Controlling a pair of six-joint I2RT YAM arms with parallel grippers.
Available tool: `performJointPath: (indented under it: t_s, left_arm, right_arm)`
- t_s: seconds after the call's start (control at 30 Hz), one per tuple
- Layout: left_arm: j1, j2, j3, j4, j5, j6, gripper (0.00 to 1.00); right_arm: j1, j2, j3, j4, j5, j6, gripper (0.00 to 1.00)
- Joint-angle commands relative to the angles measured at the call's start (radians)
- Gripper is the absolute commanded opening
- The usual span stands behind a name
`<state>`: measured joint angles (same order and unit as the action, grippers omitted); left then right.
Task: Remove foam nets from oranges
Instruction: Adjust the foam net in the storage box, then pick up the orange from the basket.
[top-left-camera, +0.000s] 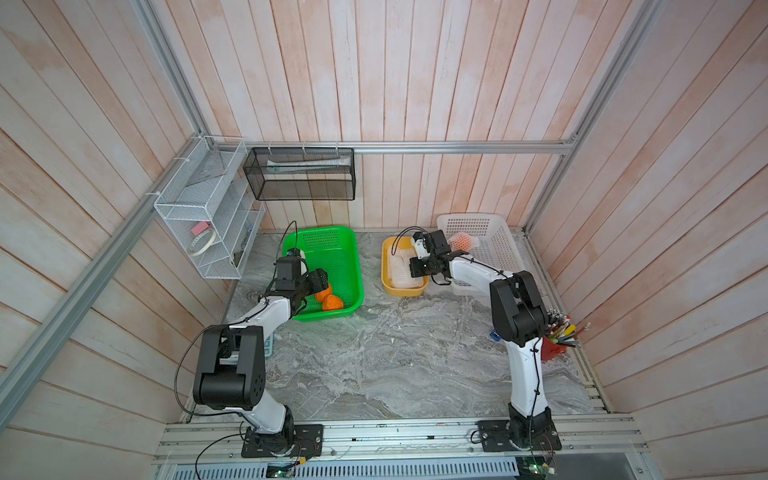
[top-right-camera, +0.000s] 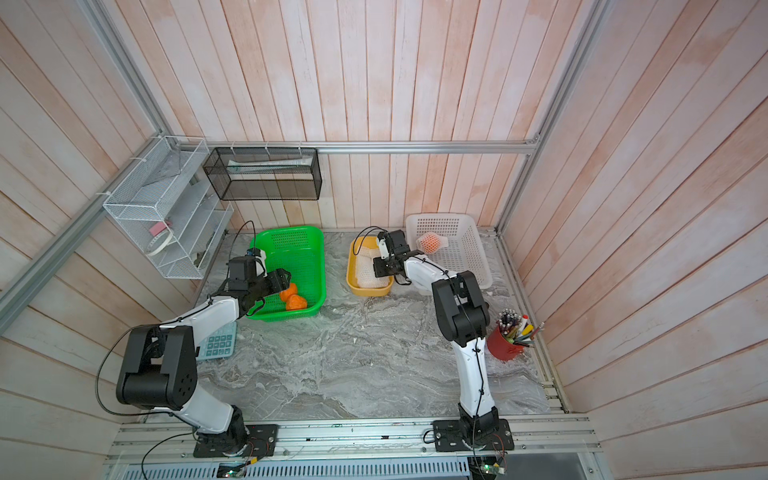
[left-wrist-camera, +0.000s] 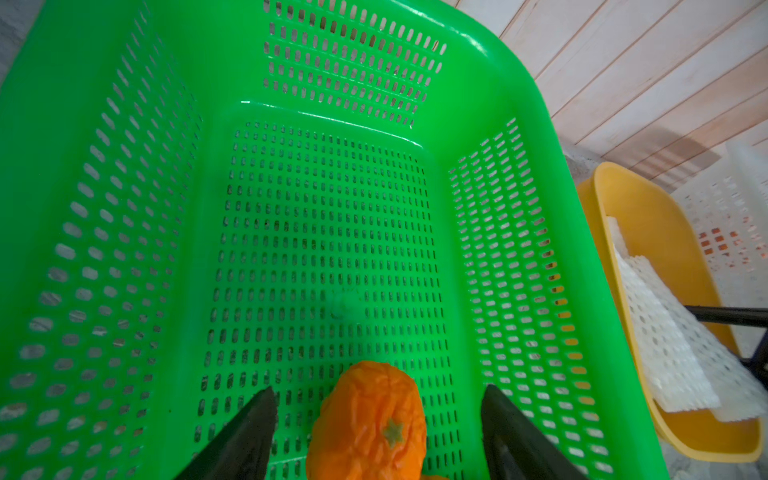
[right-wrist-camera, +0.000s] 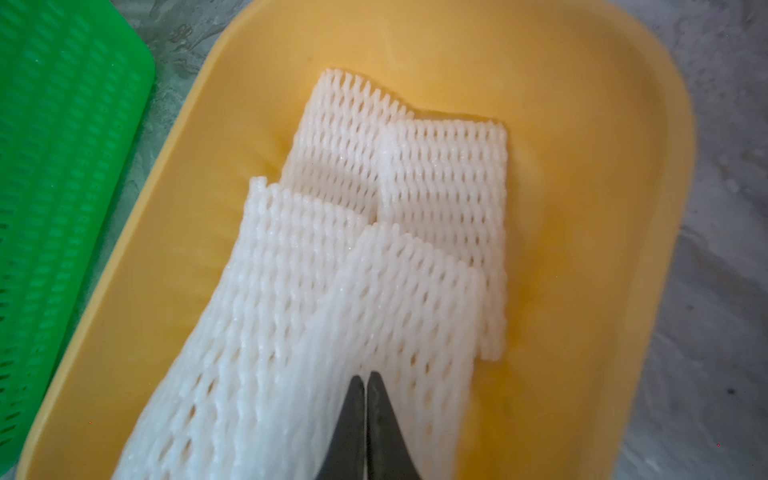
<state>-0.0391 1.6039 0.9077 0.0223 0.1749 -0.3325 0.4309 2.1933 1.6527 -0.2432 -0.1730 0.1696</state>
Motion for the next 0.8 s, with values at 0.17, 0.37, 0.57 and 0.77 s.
performJointPath:
  t_s: [0.17,0.37,0.57,0.77]
  left_arm:
    - [0.002,-0.014,0.011,0.032,0.03,-0.022,0.95]
    - [0.002,-0.11,0.004,0.038,0.057,-0.042,1.0]
    - [-0.014,-0.229,-0.03,0.053,0.069,-0.035,1.0]
    - [-0.124,-0.379,-0.058,0.052,0.007,0.027,1.0]
  right_arm:
    - [-0.002,-0.239,-0.165,0.097,0.057,-0.024,0.26]
    - [-0.098,-0.389,-0.239,0.113,0.015,0.01,0.48]
    - [-0.216,-0.381,-0.207,0.061,0.04,-0.001,0.89]
    - [-0.373,-0.253,-0.113,0.071,-0.134,0.134,0.98]
